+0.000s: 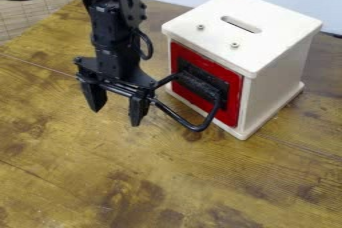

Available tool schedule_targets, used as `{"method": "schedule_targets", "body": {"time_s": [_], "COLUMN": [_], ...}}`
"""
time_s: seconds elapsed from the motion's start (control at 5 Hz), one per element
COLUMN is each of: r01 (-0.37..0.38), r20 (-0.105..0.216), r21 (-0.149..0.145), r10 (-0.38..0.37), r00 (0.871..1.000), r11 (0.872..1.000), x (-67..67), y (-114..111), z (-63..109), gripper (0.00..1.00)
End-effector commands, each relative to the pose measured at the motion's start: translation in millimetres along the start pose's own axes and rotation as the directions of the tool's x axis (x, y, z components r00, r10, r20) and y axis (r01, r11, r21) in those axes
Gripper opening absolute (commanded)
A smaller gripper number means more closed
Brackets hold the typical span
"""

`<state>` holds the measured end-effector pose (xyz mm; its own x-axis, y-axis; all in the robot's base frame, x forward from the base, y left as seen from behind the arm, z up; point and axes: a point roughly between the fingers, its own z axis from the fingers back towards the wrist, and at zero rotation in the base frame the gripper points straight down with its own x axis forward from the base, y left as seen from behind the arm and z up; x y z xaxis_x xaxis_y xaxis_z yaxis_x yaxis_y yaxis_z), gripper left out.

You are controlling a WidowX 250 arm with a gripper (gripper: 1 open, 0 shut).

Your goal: Close the drawer

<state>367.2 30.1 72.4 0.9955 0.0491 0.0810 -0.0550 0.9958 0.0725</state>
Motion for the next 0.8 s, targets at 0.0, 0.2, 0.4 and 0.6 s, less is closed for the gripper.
{"method": "schedule_targets", "body": {"time_s": [0.0,0.2,0.4,0.6], "r01": [-0.019,-0.012,-0.009,-0.010], "r20": [0.054,0.045,0.039,0.034], "r21": [0.002,-0.001,-0.006,-0.014], "r10": [0.019,0.012,0.009,0.011], "r00": [0.998,0.999,0.999,0.999], "r11": [1.000,1.000,1.000,1.000], "x": [7.7,7.3,9.5,12.9], "y": [14,16,19,27], "z": [23.0,23.6,23.8,28.2], "gripper": [1.00,1.00,1.00,1.00]}}
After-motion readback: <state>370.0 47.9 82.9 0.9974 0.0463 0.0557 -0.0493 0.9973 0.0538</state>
